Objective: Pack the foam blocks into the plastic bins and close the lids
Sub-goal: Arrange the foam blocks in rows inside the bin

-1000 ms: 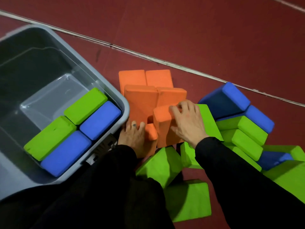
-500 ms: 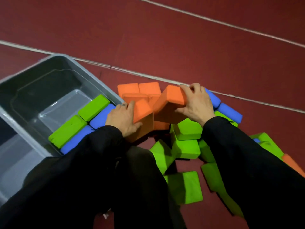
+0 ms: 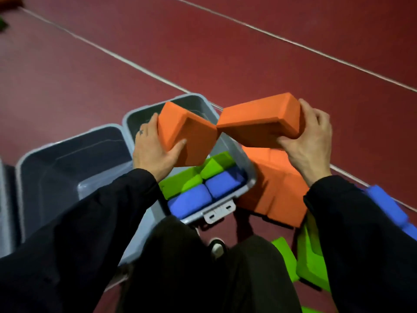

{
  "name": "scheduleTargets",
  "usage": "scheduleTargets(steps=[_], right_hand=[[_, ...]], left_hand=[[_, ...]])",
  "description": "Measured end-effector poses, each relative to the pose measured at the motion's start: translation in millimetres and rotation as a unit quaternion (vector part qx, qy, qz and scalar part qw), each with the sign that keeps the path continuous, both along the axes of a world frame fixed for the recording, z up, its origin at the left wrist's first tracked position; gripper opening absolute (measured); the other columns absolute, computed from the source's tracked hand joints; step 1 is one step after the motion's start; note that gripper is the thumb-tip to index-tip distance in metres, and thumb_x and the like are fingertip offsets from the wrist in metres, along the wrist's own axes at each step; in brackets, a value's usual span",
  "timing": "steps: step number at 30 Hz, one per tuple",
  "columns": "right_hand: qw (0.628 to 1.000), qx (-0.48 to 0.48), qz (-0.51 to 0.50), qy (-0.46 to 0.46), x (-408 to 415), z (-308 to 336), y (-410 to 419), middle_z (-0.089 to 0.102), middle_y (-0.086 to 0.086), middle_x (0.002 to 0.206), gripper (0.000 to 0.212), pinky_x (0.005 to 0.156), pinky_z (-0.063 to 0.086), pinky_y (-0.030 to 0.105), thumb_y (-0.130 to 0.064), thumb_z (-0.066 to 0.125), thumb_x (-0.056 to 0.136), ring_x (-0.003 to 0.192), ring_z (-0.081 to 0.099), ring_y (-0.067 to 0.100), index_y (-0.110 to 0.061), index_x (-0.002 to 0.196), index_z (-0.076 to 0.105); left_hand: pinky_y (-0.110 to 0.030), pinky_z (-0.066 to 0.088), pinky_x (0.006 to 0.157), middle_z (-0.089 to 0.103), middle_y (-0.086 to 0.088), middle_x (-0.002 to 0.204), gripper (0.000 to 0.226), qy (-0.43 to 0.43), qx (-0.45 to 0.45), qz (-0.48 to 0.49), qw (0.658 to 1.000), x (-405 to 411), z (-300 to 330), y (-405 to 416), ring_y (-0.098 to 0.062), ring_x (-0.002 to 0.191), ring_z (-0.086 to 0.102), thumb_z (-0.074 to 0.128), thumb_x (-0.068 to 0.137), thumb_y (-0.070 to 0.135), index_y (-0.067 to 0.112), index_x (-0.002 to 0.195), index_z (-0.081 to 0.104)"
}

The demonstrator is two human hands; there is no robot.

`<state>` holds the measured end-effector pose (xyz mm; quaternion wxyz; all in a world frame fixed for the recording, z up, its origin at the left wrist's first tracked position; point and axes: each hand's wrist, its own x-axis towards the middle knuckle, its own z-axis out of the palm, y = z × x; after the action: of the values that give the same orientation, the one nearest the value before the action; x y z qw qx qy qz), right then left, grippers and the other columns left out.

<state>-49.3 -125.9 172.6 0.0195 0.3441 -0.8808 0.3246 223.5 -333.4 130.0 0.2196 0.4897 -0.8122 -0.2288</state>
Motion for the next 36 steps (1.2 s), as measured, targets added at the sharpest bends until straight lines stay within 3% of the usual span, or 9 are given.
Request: scheduleTargets(steps=[3,7,14,18,21,30,33,36], right_hand=[[0.999,-0.004,0.046,-0.019,3.4,-25.5,-60.6,0.043,0.007,0.142,0.090,0.111,0.035,0.039,-0.025,0.078,0.075,0.132,0.042,0.029,-0.033,0.155,0.036],[0.993,0.032,0.115,-0.007,4.2,-63.3,-119.3,0.044,0.007,0.147,0.091,0.116,0.035,0.041,-0.023,0.077,0.074,0.136,0.042,0.030,-0.032,0.155,0.036],[0.951,0.175,0.240,0.088,7.8,-115.9,-166.0,0.040,0.012,0.151,0.096,0.118,0.034,0.051,-0.021,0.082,0.072,0.144,0.032,0.040,-0.031,0.154,0.035],[0.899,0.255,0.327,0.141,14.0,-139.7,-187.2,0.043,0.015,0.151,0.098,0.121,0.029,0.052,-0.015,0.081,0.066,0.143,0.034,0.042,-0.029,0.154,0.038],[0.887,0.278,0.341,0.142,13.3,-158.8,-197.8,0.044,0.016,0.150,0.098,0.120,0.030,0.051,-0.014,0.079,0.066,0.142,0.036,0.043,-0.029,0.154,0.038],[0.867,0.324,0.355,0.131,8.1,-201.2,-203.5,0.051,0.012,0.138,0.085,0.104,0.044,0.046,-0.016,0.075,0.069,0.131,0.044,0.039,-0.029,0.148,0.045],[0.847,0.369,0.371,0.093,9.3,-208.1,-208.9,0.039,0.012,0.154,0.084,0.113,0.038,0.048,-0.026,0.068,0.081,0.144,0.032,0.039,-0.030,0.157,0.032],[0.823,0.436,0.363,-0.001,22.5,-229.1,-202.3,-0.003,0.014,0.171,0.094,0.126,0.008,0.050,-0.056,0.048,0.089,0.156,-0.006,0.037,-0.024,0.163,0.000]], left_hand=[[-0.051,0.041,0.104,0.048,-0.019,0.140,0.098,-0.058,-0.038,0.017,0.997,7.6,-21.8,-25.2,-0.038,0.125,0.045,0.070,0.081,0.059,0.012,0.155,0.026],[-0.052,0.043,0.094,0.053,-0.020,0.134,0.097,-0.181,-0.100,-0.035,0.978,5.6,-58.2,-45.7,-0.041,0.114,0.051,0.069,0.080,0.060,0.010,0.154,0.030],[-0.048,0.042,0.093,0.056,-0.014,0.132,0.097,-0.290,-0.061,-0.117,0.948,-3.1,-113.6,-46.7,-0.038,0.113,0.052,0.069,0.074,0.064,0.016,0.152,0.036],[-0.048,0.043,0.090,0.058,-0.013,0.129,0.097,-0.311,-0.046,-0.147,0.938,-8.9,-140.9,-47.8,-0.038,0.109,0.055,0.073,0.071,0.062,0.016,0.150,0.040],[-0.047,0.044,0.087,0.059,-0.014,0.125,0.097,-0.318,-0.051,-0.156,0.934,-12.2,-158.1,-52.2,-0.038,0.106,0.057,0.075,0.070,0.060,0.015,0.149,0.041],[-0.051,0.038,0.096,0.053,-0.014,0.132,0.088,-0.343,-0.059,-0.184,0.919,-13.4,-191.6,-59.2,-0.036,0.113,0.053,0.039,0.087,0.066,0.011,0.155,0.029],[-0.057,0.031,0.106,0.047,-0.014,0.146,0.092,-0.347,-0.038,-0.179,0.920,-15.7,-201.3,-59.7,-0.036,0.131,0.044,0.026,0.089,0.074,0.012,0.158,0.022],[-0.062,0.019,0.115,0.029,-0.012,0.162,0.102,-0.355,-0.001,-0.183,0.917,-16.9,-209.2,-61.3,-0.036,0.147,0.027,0.012,0.086,0.087,0.016,0.160,0.011]])
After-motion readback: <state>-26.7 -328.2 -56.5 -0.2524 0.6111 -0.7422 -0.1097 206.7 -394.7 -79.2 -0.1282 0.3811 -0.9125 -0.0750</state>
